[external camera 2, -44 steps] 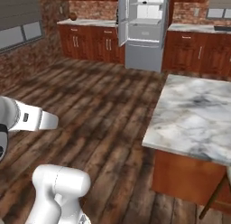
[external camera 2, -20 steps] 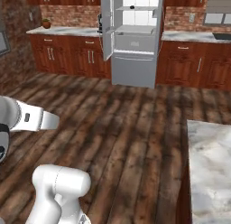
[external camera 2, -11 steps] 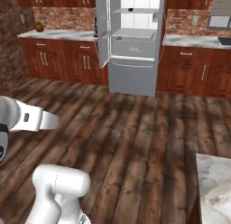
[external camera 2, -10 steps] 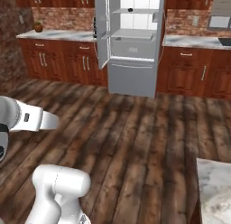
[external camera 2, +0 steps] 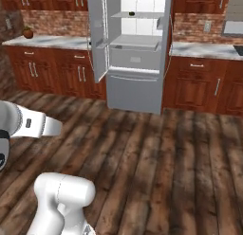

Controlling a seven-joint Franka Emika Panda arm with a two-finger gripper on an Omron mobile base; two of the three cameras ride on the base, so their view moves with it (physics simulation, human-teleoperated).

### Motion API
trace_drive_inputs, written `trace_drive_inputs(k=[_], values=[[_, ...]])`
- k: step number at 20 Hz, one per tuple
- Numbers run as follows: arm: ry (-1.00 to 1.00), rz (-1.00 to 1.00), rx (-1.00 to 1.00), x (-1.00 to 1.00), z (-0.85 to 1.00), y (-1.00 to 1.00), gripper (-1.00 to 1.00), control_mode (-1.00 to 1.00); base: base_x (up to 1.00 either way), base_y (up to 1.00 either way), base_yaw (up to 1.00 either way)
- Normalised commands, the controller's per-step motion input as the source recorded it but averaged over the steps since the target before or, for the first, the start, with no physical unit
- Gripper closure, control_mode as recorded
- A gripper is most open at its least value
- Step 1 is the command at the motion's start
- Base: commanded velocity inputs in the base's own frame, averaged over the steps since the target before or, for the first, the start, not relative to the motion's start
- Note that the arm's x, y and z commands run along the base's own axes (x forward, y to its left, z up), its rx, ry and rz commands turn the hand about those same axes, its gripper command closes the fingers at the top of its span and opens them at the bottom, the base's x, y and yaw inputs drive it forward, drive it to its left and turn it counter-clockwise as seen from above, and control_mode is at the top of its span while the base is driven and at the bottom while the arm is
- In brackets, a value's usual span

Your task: Gather the broccoli and sweet potato from the fridge and place them on a tray on the dining counter. Then gather the chicken drumstick and fish from the fridge and place them on the other tray.

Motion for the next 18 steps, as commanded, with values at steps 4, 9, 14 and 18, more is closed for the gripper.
trace_drive_inputs(k=[4,9,14,18], values=[[0.00,0.00,0.00,0.00,0.00,0.00,-1.00,1.00,1.00,0.00,0.00],[0.00,0.00,0.00,0.00,0.00,0.00,-1.00,1.00,1.00,0.00,0.00],[0.00,0.00,0.00,0.00,0.00,0.00,-1.00,1.00,1.00,0.01,0.00],[0.00,0.00,0.00,0.00,0.00,0.00,-1.00,1.00,1.00,0.09,0.00]])
